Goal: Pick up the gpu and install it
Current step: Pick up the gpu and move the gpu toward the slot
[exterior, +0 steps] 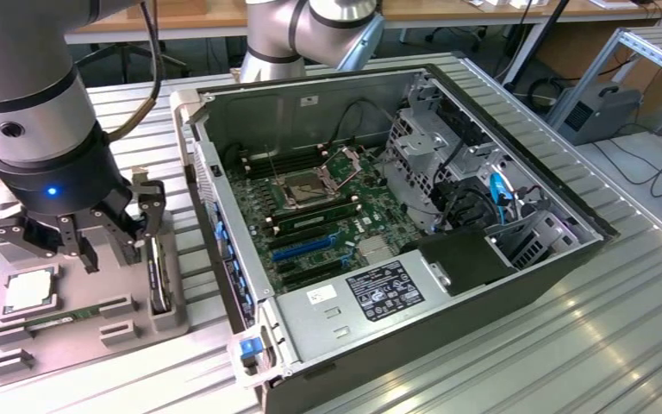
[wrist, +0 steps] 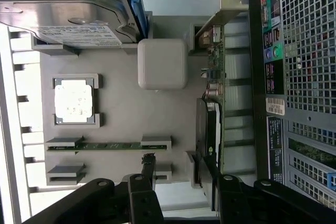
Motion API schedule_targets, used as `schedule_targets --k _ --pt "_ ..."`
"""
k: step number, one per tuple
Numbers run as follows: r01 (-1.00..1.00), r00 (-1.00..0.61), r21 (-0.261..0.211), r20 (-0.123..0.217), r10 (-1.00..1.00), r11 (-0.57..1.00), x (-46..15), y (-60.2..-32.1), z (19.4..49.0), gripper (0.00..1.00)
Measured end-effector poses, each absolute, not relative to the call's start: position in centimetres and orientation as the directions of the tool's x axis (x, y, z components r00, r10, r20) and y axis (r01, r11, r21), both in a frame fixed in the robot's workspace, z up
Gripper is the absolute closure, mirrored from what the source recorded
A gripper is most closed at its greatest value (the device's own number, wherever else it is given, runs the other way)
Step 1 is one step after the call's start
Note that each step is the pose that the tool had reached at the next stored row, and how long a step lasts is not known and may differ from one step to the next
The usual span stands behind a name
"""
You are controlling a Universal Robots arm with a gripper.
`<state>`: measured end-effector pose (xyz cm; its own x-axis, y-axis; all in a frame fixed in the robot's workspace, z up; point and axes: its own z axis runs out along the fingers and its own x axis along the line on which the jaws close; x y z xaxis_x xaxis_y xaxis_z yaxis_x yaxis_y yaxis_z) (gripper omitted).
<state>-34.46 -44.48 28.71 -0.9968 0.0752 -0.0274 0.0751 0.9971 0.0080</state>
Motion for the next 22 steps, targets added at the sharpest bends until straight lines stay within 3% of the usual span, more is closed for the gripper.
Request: schedule_targets --k 22 --pt "0.075 -0.997 0.006 -0.028 0.075 0.997 -33.48 -44.48 28.65 0.52"
